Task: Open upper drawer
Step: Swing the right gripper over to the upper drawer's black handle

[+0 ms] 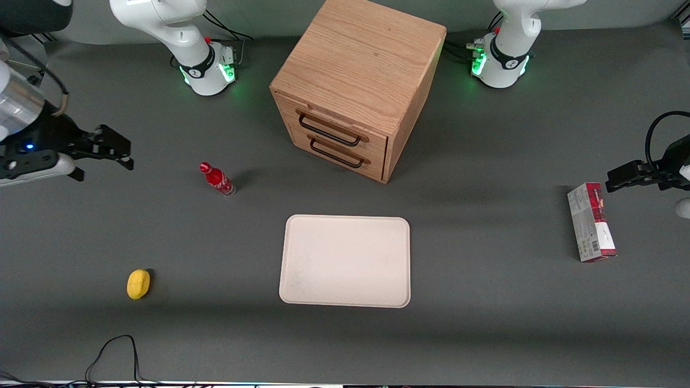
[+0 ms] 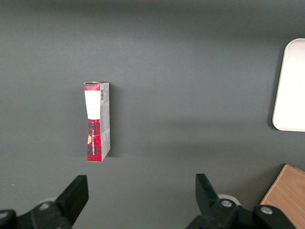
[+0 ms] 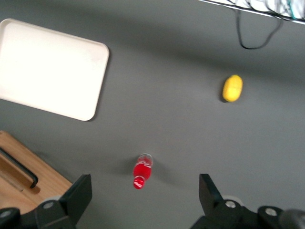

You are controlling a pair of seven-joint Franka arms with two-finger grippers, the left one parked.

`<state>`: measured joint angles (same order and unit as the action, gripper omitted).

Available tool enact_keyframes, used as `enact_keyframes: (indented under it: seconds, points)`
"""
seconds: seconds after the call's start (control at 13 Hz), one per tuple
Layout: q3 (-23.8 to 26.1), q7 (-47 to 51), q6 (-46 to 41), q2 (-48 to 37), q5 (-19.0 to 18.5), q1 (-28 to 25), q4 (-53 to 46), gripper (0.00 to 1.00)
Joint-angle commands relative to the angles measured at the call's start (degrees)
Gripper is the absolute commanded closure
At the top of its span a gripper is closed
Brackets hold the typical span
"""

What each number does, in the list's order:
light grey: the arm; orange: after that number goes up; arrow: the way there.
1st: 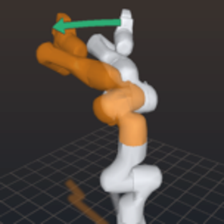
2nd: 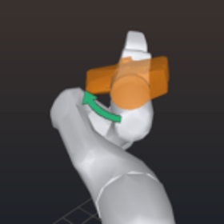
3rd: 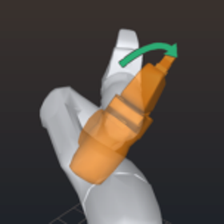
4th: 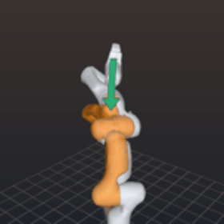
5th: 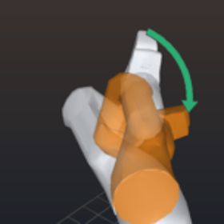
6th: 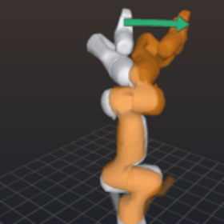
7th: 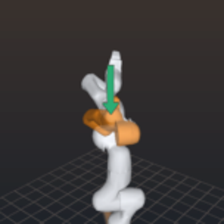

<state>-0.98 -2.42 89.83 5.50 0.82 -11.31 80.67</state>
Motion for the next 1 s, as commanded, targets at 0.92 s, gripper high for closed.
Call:
enact_keyframes:
  seconds: [0.92]
  points:
    - [0.5,-3.2,1.6,10.1,0.1,-30.8,-2.0,0.00]
